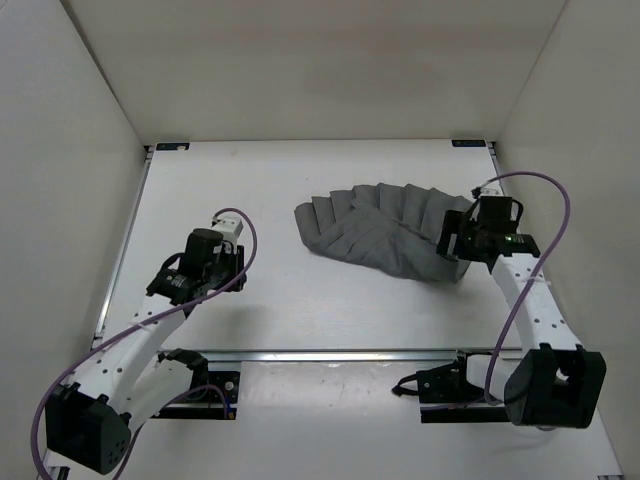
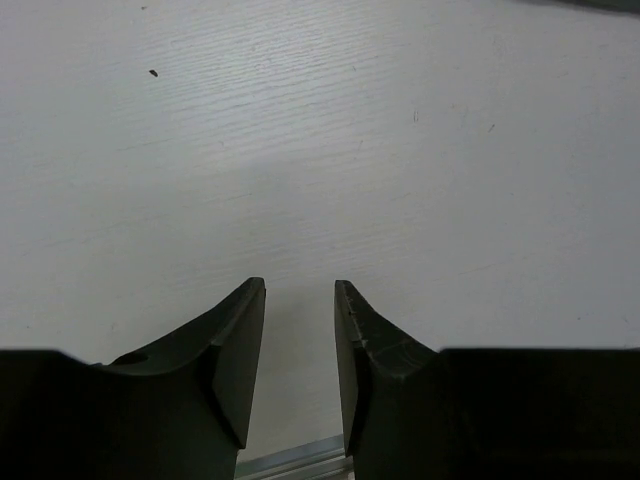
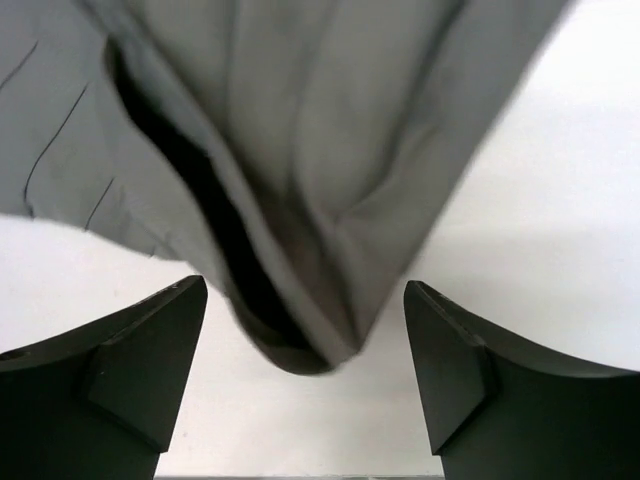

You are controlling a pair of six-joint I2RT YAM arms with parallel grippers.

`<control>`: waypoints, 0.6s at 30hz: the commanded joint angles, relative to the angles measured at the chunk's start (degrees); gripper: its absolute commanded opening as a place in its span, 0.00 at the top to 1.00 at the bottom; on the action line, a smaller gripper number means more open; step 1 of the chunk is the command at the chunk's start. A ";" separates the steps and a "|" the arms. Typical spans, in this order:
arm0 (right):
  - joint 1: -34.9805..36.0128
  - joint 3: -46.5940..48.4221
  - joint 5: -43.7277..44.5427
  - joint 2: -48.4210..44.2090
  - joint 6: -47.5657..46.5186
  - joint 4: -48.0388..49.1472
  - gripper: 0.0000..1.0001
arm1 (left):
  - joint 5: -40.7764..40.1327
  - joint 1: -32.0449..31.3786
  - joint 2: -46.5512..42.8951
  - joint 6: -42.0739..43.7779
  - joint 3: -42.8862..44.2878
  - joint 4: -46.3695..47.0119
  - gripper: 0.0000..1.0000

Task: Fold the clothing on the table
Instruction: Flatten the skirt out

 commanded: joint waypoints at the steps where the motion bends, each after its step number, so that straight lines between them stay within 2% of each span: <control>1: -2.28 -1.47 2.04 -4.16 1.26 2.79 0.21 | -0.08 -0.36 -0.33 0.28 0.52 -0.48 0.55; 4: -0.53 -2.70 1.95 -5.66 0.91 1.74 0.24 | 0.80 -0.01 -0.59 0.20 0.44 -0.05 0.53; 8: 0.62 -5.16 0.72 -6.18 0.21 1.29 0.21 | 0.19 0.69 -2.44 0.03 0.08 0.48 0.49; 13: 0.27 -7.45 -2.26 -3.46 1.00 3.39 0.22 | -0.08 -0.27 -2.79 -0.32 -0.36 0.66 0.47; 14: 0.44 -7.54 -2.62 -2.85 0.65 4.18 0.31 | -0.08 -0.54 -2.79 -0.59 -0.36 0.22 0.47; 15: 0.71 -7.54 -3.49 -2.76 0.82 4.89 0.46 | 0.27 -0.80 -2.53 -0.77 -0.53 0.57 0.43; 16: 0.71 -7.80 -3.93 -3.28 0.82 6.55 0.52 | -0.07 -0.71 -2.62 -0.77 -0.53 0.39 0.42; 17: 1.84 -8.41 -4.20 -3.37 0.21 7.26 0.54 | -0.08 -0.89 -2.44 -0.33 -0.36 0.31 0.41; 18: 2.98 -8.68 -2.98 -4.24 0.12 8.23 0.49 | -0.08 -1.06 -1.66 -0.33 -1.05 0.22 0.41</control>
